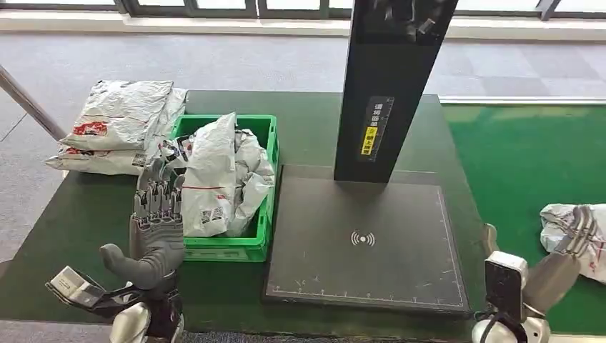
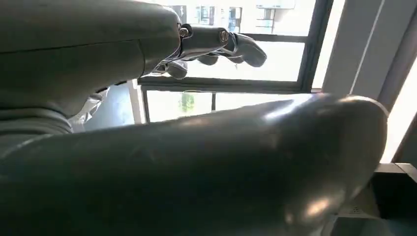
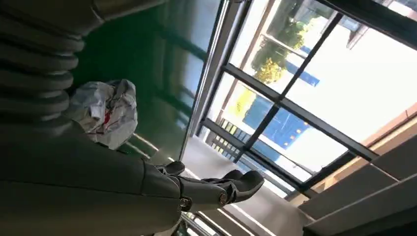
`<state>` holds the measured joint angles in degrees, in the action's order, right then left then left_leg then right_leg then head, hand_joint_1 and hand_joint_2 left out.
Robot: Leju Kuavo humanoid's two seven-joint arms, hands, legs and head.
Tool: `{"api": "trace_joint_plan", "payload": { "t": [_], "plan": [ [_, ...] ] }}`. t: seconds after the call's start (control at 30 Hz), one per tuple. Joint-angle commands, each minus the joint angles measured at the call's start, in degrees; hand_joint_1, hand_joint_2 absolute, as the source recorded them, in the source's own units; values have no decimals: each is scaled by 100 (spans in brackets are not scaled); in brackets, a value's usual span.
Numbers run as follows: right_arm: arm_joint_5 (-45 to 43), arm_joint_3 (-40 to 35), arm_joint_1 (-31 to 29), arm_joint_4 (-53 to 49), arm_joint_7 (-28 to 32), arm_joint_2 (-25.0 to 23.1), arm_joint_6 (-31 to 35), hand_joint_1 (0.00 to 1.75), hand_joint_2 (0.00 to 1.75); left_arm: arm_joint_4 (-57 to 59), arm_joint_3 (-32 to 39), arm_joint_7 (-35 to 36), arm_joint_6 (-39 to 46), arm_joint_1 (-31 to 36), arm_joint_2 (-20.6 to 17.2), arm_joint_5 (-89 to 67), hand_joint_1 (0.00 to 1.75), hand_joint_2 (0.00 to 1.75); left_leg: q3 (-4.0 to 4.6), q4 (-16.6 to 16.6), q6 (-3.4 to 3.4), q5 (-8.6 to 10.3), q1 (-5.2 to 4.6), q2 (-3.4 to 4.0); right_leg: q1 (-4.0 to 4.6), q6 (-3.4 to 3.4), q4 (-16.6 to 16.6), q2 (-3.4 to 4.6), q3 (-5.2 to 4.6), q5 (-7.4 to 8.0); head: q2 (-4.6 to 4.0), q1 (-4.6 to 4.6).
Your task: Moved the parcel from conveyor to table for the left to box.
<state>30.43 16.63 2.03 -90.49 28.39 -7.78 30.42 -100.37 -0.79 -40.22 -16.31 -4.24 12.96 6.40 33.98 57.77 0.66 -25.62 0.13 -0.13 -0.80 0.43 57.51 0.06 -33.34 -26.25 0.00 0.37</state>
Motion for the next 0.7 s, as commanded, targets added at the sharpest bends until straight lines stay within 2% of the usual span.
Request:
{"api": "trace_joint_plan", "payload": {
  "t": [0.03,0.2,0.23,0.27,0.33,0.37,0.4,0.47,0.53,0.57,0.63,0.7],
  "plan": [
    [0,456,-271,631,-3,56,-15,0,0,290,240,22,-30,24,56,-12,0,0,-22,-22,0,2,5,3,7,-4,-28,0,25,5,0,2],
    [0,456,-271,631,-3,56,-15,0,0,290,240,22,-30,24,56,-12,0,0,-18,-19,-1,3,5,3,4,-5,-23,0,21,4,0,2],
    [0,456,-271,631,-3,56,-15,0,175,290,240,22,-30,24,56,-12,0,0,-10,-8,-1,0,4,3,2,-4,-10,2,11,-1,0,0],
    [600,569,-317,784,-192,88,311,0,175,304,314,22,-186,-37,84,11,0,0,-13,-12,-1,1,6,3,4,-4,-18,1,17,2,0,0],
    [1299,1017,-762,1679,-564,673,442,0,175,328,614,22,-600,-172,202,95,0,0,-19,-18,-1,2,5,3,3,-5,-22,0,21,3,0,0],
    [1656,1306,-1110,2473,-712,1062,487,0,175,307,805,22,-778,-265,275,84,0,0,-23,-26,-4,5,5,7,3,-3,-34,4,28,9,0,0],
    [1706,1480,-1382,3057,-638,1339,382,0,175,261,958,22,-942,-326,352,61,0,0,-27,-28,-8,6,4,10,3,1,-40,7,33,13,0,0],
    [2230,1693,-1947,4214,-924,1835,324,0,175,302,1141,22,-1252,-389,443,98,0,0,-33,-26,-9,2,5,25,4,3,-42,22,36,16,0,-2],
    [3016,1779,-2362,5352,-1501,2351,435,0,175,448,1208,22,-1437,-348,466,-5,0,0,-32,-30,-16,7,2,21,0,10,-52,18,40,24,2,2],
    [3261,1834,-2586,5871,-1522,2567,490,0,175,460,1273,22,-1473,-279,497,-69,0,175,-30,-31,-21,10,1,18,0,14,-59,16,42,30,0,2],
    [3490,1862,-2988,6361,-1602,2669,385,0,175,442,1305,22,-1458,-254,514,-163,0,175,-13,-4,-24,6,-4,-4,-6,15,-34,-9,33,15,0,2],
    [4045,1856,-3569,7112,-2937,2873,-127,0,175,554,1317,22,-1260,-153,412,-338,0,175,-8,-3,-28,9,-11,10,-13,23,-32,4,23,24,0,0]
  ]
}}
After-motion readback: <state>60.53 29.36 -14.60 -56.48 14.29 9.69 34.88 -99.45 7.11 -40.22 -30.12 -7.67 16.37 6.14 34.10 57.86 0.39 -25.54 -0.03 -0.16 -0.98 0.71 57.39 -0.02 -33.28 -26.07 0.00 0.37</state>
